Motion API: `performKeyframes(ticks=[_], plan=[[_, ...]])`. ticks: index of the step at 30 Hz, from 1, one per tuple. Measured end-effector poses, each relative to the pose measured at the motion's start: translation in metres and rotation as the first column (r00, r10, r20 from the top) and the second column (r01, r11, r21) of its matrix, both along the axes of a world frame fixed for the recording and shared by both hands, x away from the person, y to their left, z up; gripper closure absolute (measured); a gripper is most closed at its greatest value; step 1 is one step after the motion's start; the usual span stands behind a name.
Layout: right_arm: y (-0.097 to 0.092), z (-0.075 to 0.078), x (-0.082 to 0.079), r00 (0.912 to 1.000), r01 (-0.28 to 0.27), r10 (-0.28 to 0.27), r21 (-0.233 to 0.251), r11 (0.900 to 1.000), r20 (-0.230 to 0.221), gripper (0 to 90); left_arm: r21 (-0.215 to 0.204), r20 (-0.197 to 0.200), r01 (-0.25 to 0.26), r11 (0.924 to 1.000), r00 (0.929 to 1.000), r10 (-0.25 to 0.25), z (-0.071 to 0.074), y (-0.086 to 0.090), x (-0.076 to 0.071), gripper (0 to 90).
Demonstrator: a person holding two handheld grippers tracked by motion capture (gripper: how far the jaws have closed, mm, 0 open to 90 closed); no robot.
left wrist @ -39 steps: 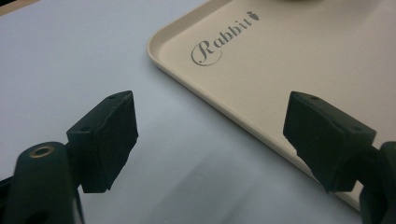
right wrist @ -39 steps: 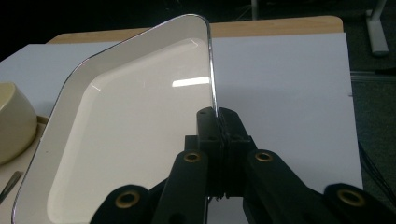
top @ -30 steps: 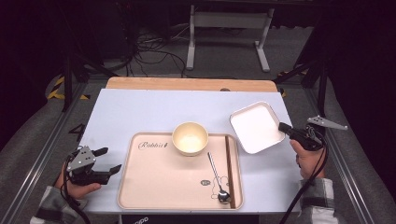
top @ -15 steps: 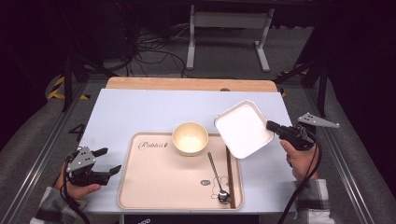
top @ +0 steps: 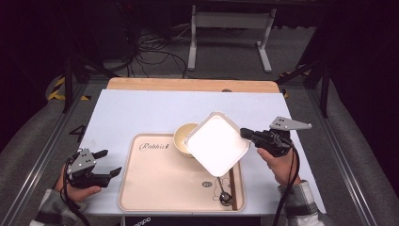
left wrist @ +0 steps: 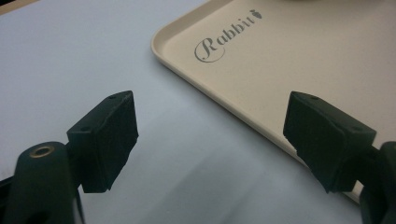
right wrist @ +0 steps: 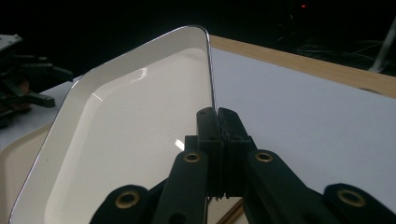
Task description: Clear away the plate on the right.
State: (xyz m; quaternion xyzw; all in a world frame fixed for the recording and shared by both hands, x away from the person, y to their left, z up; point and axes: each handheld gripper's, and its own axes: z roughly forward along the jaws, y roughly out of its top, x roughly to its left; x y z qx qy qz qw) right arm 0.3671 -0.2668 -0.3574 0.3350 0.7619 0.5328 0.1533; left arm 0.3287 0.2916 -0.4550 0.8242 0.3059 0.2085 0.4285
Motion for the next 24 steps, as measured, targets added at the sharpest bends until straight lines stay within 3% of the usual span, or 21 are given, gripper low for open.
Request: performKeyframes(ticks=[10, 20, 23, 24], plan=[[0.030, -0.003, -0.002, 0.9961, -0.088, 0.088, -0.042, 0.9952, -0.005, 89.5, -0.003, -0.006, -0.006, 1.0000, 1.0000, 0.006, 0.000, 0.004, -0.003, 18.2], [0.066, -0.013, -0.001, 0.9805, -0.196, 0.195, -0.094, 0.9760, -0.021, 89.5, 0.001, -0.004, -0.030, 0.9996, 0.9995, 0.030, -0.001, 0.012, -0.012, 18.2], [0.074, -0.016, -0.001, 0.9742, -0.225, 0.224, -0.106, 0.9684, -0.026, 89.5, 0.000, -0.007, -0.036, 0.9994, 0.9993, 0.036, -0.001, 0.014, -0.014, 18.2], [0.082, -0.021, 0.000, 0.9681, -0.251, 0.248, -0.120, 0.9606, -0.040, 89.5, 0.000, -0.005, -0.038, 0.9993, 0.9993, 0.038, -0.001, 0.014, -0.015, 18.2]])
